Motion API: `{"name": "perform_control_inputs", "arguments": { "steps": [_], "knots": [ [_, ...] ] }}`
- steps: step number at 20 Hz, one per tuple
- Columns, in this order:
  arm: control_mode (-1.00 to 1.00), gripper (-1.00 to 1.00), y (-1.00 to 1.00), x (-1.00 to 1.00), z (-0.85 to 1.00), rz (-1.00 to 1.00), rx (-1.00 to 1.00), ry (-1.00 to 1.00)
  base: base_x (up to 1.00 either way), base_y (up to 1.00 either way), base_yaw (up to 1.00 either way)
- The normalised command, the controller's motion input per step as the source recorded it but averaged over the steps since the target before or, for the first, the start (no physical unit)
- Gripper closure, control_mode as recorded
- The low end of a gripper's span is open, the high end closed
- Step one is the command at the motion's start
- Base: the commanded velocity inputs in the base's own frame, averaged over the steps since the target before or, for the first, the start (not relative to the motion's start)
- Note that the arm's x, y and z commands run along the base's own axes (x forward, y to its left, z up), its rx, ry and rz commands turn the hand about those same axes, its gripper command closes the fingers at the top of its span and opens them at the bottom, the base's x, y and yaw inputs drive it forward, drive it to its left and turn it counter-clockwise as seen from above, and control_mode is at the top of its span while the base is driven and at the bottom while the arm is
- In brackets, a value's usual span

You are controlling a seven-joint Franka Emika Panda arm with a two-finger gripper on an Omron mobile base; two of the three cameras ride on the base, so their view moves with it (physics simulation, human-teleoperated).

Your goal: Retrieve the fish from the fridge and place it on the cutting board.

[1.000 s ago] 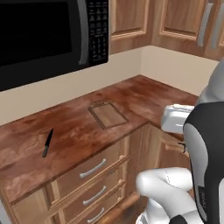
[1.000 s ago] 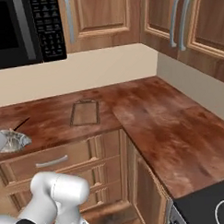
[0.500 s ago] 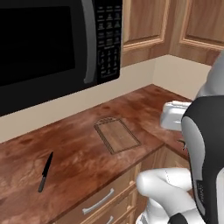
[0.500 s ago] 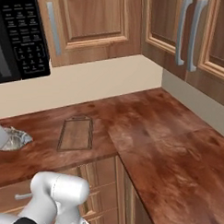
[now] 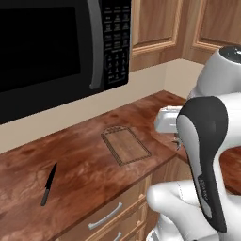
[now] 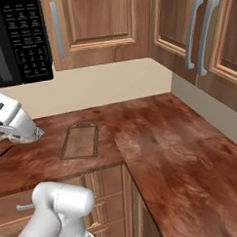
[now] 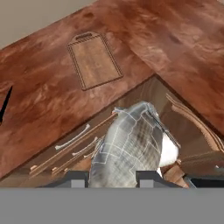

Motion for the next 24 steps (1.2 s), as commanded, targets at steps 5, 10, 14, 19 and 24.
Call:
{"name": "perform_control_inputs", "arguments": {
  "steps": [5, 10, 14, 19, 24],
  "knots": [
    [-1.0, 1.0, 0.18, 0.66, -0.77, 0.28, 0.0, -0.03, 0.0, 0.0, 0.0],
    [-1.0, 1.0, 0.11, 0.99, -0.1, 0.14, 0.0, -0.01, 0.0, 0.0, 0.0],
    [-1.0, 1.0, 0.0, 0.93, -0.09, 0.09, 0.0, 0.0, 0.0, 0.0, 0.0],
    [-1.0, 1.0, 0.0, 0.79, -0.41, 0.08, -0.08, 0.0, 0.0, 0.0, 0.0],
    [-1.0, 1.0, 0.06, 0.63, -0.6, 0.08, -0.12, 0.0, 0.0, 0.0, 0.0]
  ]
}}
